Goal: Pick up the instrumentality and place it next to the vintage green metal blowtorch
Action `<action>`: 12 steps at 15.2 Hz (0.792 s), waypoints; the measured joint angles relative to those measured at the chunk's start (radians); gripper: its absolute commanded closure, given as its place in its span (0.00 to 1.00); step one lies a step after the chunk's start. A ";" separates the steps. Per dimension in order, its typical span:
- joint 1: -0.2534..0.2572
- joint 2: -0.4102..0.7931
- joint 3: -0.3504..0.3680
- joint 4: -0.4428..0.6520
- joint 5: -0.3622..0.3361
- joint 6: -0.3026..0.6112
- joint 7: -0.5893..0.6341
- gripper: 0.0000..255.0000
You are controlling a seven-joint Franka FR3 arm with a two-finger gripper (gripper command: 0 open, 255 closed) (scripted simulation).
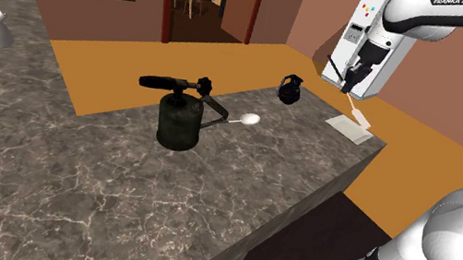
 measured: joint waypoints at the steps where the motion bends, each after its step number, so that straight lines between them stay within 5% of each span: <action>1: 0.001 -0.003 0.003 0.012 0.000 -0.016 0.002 1.00; 12: 0.011 0.010 0.016 0.161 0.011 -0.153 0.009 1.00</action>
